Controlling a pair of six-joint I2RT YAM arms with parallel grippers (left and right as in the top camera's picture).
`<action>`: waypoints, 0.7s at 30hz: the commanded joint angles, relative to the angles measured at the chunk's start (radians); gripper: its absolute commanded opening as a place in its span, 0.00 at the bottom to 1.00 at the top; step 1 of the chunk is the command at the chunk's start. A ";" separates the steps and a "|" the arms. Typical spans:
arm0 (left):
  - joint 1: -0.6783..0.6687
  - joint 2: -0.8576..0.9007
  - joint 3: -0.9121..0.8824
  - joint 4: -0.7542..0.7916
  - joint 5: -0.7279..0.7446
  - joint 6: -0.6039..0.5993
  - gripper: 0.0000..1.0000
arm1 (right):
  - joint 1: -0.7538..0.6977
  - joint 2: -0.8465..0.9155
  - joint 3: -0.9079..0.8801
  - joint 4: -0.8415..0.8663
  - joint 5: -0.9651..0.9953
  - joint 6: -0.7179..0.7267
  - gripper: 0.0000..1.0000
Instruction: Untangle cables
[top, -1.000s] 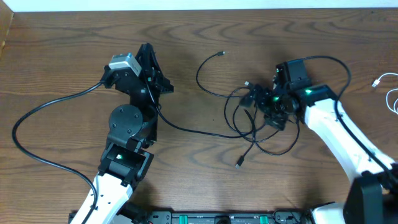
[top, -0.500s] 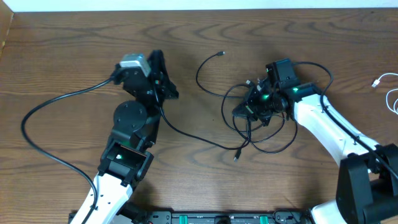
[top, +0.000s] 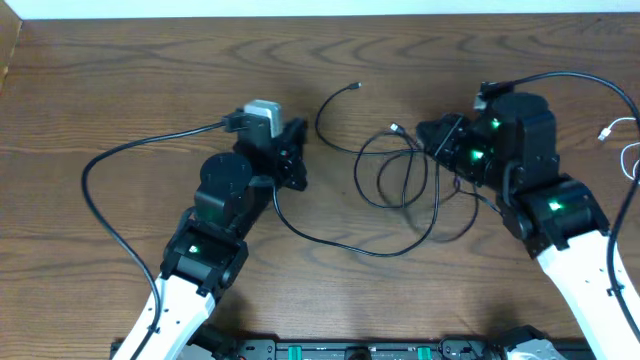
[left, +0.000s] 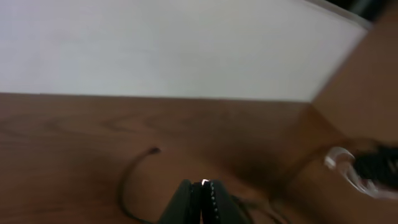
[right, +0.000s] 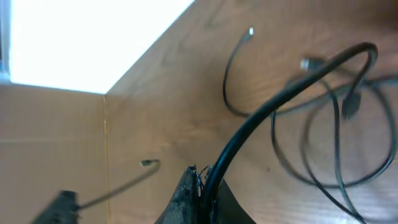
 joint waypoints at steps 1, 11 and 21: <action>0.004 0.042 0.007 -0.006 0.266 0.003 0.08 | 0.015 0.008 0.007 -0.006 0.035 -0.042 0.01; 0.004 0.136 0.007 -0.020 0.638 0.235 0.08 | 0.015 0.157 0.007 -0.046 -0.243 -0.091 0.01; 0.028 0.135 0.007 -0.001 0.640 0.266 0.07 | 0.015 0.230 0.007 -0.013 -0.372 -0.380 0.01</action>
